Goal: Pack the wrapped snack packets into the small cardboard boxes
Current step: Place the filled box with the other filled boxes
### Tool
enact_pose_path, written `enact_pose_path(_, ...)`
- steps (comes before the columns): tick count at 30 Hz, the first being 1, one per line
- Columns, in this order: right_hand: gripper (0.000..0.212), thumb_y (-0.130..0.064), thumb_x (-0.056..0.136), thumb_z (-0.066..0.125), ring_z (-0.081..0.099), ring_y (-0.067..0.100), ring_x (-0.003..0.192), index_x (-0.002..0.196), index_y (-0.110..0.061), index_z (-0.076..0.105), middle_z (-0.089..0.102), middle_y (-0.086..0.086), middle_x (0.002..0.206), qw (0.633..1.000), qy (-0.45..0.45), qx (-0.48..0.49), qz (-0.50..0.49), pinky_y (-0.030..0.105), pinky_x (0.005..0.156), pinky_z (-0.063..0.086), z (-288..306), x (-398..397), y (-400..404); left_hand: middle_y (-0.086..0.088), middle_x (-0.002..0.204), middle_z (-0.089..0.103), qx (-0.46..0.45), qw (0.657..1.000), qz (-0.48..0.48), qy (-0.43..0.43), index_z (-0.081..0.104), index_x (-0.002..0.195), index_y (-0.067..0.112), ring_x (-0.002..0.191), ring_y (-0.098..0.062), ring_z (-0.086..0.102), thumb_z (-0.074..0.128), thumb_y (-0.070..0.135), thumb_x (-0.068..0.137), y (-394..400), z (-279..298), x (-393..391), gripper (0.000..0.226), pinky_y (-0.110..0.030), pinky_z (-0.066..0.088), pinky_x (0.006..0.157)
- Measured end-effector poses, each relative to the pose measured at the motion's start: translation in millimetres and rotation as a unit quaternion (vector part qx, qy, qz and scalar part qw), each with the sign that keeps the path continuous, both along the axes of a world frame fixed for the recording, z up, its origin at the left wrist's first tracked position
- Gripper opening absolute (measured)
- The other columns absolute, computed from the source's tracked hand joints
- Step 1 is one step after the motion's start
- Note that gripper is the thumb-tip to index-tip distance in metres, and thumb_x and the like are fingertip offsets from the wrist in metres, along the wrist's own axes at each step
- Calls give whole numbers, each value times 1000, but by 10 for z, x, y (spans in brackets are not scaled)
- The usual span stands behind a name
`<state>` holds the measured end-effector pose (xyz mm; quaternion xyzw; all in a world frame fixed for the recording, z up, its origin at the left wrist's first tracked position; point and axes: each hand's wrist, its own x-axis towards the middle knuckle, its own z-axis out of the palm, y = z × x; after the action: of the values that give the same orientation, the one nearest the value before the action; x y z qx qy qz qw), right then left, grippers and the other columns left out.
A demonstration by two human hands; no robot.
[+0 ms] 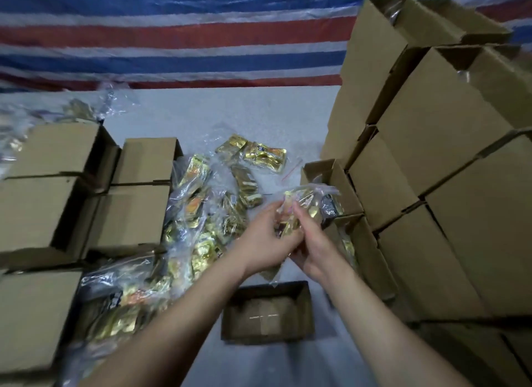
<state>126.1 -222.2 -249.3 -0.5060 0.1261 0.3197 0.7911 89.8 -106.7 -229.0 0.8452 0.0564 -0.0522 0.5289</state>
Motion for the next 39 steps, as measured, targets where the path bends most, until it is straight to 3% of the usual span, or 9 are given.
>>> enact_pose_path(5, 45, -55, 80, 63, 72, 28, 75, 83, -12, 78, 74, 13, 85, 997, 51, 54, 1, 39, 63, 59, 51, -220, -124, 13, 130, 56, -42, 998, 35, 14, 53, 137, 26, 108, 5, 58, 57, 57, 88, 214, -19, -555, 57, -14, 46, 92)
enact_pose_path(11, 6, -29, 85, 74, 72, 22, 79, 86, -23, 75, 77, 10, 92, 980, -117, -156, -31, 48, 82, 58, 38, -399, -246, -2, 147, 49, 97, 981, 70, 153, 45, 145, 18, 133, -18, 46, 44, 42, 102, 597, -826, -1106, 49, -32, 37, 111)
enact_pose_path(15, 39, -34, 72, 78, 62, -6, 70, 107, -44, 63, 69, -23, 87, 888, -341, -257, 170, 9, 66, 49, -58, -578, -256, -1, 134, 59, 11, 977, 82, 195, 57, 131, 22, 125, -17, 52, 31, 41, 106, 557, -1224, -1403, 41, -24, 36, 103)
enact_pose_path(18, 36, -30, 70, 66, 60, 2, 80, 105, -24, 60, 64, -7, 95, 762, -436, -295, 376, 20, 80, 51, -216, -667, -180, 3, 137, 54, -1, 980, 113, 165, 54, 137, 17, 131, -14, 47, 34, 35, 107, 537, -1315, -1458, 40, -13, 28, 98)
enact_pose_path(24, 32, -14, 80, 56, 59, -2, 84, 99, -39, 64, 65, -20, 90, 649, -359, -347, 575, 24, 85, 48, -498, -626, 6, 2, 118, 66, -34, 984, 76, 156, 65, 114, 20, 111, -15, 60, 49, 28, 104, 503, -1374, -1395, 21, -33, 44, 102)
enact_pose_path(29, 35, -5, 88, 63, 62, 5, 103, 117, -24, 67, 70, -10, 112, 597, -385, -346, 613, 27, 97, 47, -635, -506, 227, 5, 123, 58, -57, 979, 103, 166, 58, 127, 25, 120, -12, 54, 24, 46, 105, 559, -1394, -1420, 45, -18, 34, 99)
enact_pose_path(33, 51, -7, 93, 64, 54, 14, 126, 139, -28, 55, 59, -5, 138, 562, -376, -383, 629, 32, 110, 39, -796, -456, 288, -3, 142, 52, -35, 985, 84, 148, 49, 141, 15, 132, -16, 46, 23, 40, 107, 586, -1420, -1386, 49, -14, 26, 101)
enact_pose_path(37, 70, -26, 93, 66, 43, 28, 137, 154, -27, 31, 42, 3, 154, 405, -350, -471, 701, 35, 114, 34, -863, -406, 302, -6, 127, 60, -41, 989, 73, 125, 57, 125, 12, 116, -13, 52, 26, 36, 108, 502, -1440, -1275, 43, -18, 33, 91)
enact_pose_path(39, 64, -34, 92, 64, 49, 28, 127, 149, -24, 35, 47, 7, 149, 411, -298, -487, 711, 33, 105, 38, -890, -480, 296, -1, 129, 58, -28, 988, 67, 137, 55, 128, 17, 115, -10, 51, 27, 40, 107, 452, -1470, -1235, 41, -19, 34, 93)
